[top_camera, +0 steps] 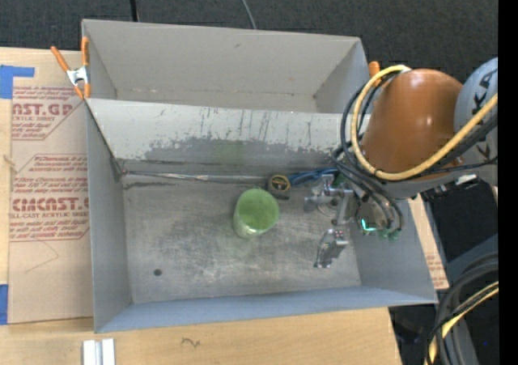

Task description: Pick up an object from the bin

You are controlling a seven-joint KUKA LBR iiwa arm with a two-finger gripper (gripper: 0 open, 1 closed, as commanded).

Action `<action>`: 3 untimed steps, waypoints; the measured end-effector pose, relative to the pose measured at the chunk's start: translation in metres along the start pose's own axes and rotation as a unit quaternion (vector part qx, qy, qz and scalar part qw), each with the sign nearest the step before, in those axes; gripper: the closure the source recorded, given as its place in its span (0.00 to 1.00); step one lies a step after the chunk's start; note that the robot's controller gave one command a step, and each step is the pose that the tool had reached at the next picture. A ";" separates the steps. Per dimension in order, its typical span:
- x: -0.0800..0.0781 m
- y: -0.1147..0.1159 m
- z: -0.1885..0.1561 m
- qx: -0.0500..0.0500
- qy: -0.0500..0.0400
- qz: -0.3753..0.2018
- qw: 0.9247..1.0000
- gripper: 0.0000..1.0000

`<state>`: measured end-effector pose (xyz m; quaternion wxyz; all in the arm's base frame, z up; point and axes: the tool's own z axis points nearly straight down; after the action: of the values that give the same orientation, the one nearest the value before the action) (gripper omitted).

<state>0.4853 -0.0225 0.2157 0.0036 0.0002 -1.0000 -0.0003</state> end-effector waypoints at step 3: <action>-0.098 0.065 0.129 -0.001 -0.002 0.176 0.984 1.00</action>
Offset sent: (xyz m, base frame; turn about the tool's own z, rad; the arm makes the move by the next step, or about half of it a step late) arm 0.0816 0.0732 -0.0330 0.0397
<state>0.5824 0.0426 0.0855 0.0018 -0.1762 -0.9843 -0.0004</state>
